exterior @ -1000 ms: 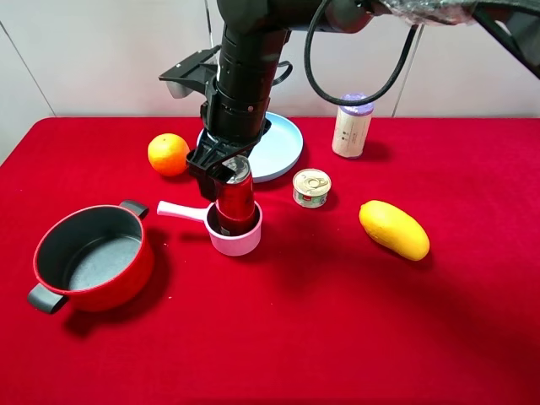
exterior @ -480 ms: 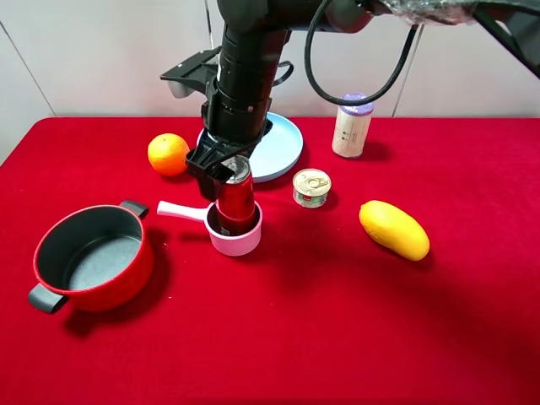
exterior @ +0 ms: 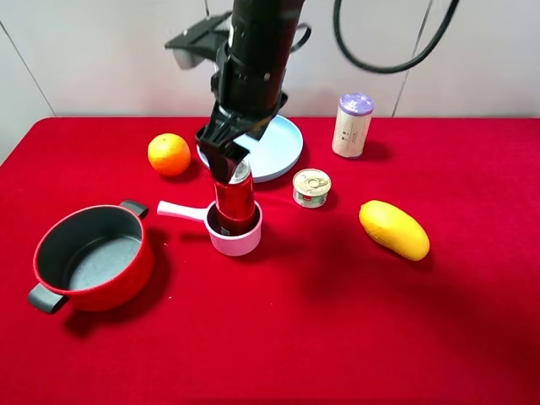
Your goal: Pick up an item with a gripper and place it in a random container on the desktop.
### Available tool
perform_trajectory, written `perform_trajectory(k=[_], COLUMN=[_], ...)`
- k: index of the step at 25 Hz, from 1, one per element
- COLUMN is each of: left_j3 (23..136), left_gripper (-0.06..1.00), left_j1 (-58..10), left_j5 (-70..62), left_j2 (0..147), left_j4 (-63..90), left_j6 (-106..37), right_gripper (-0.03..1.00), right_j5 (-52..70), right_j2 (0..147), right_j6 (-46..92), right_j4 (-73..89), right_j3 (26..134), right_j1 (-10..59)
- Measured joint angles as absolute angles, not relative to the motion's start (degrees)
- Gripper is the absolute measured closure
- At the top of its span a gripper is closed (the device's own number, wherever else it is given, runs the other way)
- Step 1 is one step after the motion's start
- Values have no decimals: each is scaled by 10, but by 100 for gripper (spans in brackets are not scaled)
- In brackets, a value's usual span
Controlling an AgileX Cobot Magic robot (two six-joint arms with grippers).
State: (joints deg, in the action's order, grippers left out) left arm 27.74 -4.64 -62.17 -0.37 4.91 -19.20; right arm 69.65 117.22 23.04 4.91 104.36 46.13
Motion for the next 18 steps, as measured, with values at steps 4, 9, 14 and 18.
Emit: perform_trajectory(k=[4, 9, 14, 18], left_j3=[277, 277, 277, 277], left_gripper=[-5, -5, -5, -5], left_j1=[-46, -46, -46, -46], left_j5=[-622, -622, -622, -622], left_j2=[-4, -4, -4, -4], left_j4=[49, 49, 49, 49], left_j6=[-192, -192, -192, -192], right_gripper=[29, 28, 27, 27], right_j5=[697, 697, 697, 697], right_j2=[1141, 1090, 1020, 960], right_j6=[232, 223, 214, 187], right_j4=[44, 29, 22, 5], right_j3=[1044, 1024, 952, 885], right_j1=[461, 461, 461, 461])
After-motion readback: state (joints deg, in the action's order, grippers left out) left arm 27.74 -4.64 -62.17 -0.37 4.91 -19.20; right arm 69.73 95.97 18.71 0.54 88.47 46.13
